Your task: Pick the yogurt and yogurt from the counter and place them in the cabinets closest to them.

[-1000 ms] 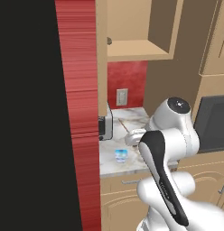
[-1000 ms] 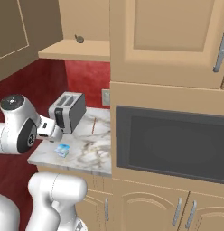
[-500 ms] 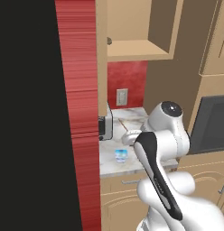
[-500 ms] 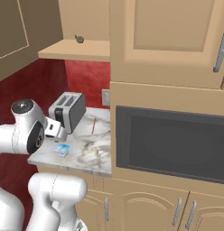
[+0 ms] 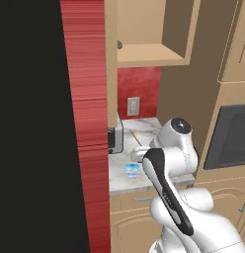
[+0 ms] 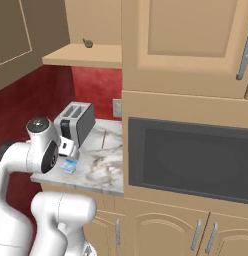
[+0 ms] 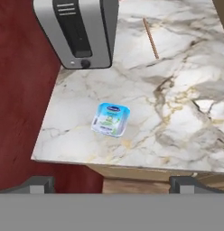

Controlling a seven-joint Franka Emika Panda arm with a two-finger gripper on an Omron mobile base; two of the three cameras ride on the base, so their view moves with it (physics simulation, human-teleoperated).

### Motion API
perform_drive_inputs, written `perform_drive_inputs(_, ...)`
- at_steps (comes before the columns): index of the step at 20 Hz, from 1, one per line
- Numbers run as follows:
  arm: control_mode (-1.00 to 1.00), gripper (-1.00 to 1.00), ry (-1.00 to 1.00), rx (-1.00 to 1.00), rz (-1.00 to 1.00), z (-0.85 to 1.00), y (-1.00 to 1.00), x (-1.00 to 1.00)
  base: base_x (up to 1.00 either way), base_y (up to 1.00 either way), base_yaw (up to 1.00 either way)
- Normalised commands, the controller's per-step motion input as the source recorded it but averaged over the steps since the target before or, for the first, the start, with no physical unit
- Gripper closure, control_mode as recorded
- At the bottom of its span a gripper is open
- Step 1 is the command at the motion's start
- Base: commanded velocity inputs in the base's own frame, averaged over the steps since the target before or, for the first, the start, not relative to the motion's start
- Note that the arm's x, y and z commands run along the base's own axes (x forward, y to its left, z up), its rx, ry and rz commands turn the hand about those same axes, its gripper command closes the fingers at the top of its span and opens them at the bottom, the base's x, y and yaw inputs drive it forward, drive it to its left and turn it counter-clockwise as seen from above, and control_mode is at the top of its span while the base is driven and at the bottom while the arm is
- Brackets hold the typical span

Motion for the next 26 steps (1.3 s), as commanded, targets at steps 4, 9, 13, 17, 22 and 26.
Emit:
perform_drive_inputs(4, -1.0, -1.0, 0.0, 0.01, 0.0, -0.41, 0.01, 0.22, 0.0, 0.0, 0.0)
perform_drive_inputs(9, -1.0, -1.0, 0.0, 0.0, 0.0, -0.38, 0.11, 0.24, 0.0, 0.0, 0.0)
perform_drive_inputs(13, -1.0, -1.0, 0.0, 0.0, -0.03, -0.23, 0.17, 0.31, 0.0, 0.0, 0.0)
perform_drive_inputs(17, -1.0, -1.0, 0.0, 0.0, -0.03, -0.15, 0.13, 0.3, 0.0, 0.0, 0.0)
perform_drive_inputs(22, -1.0, -1.0, 0.0, -0.01, -0.07, -0.12, 0.03, 0.17, 0.0, 0.0, 0.0)
perform_drive_inputs(26, -1.0, -1.0, 0.0, 0.0, -0.05, -0.05, 0.0, 0.04, 0.0, 0.0, 0.0)
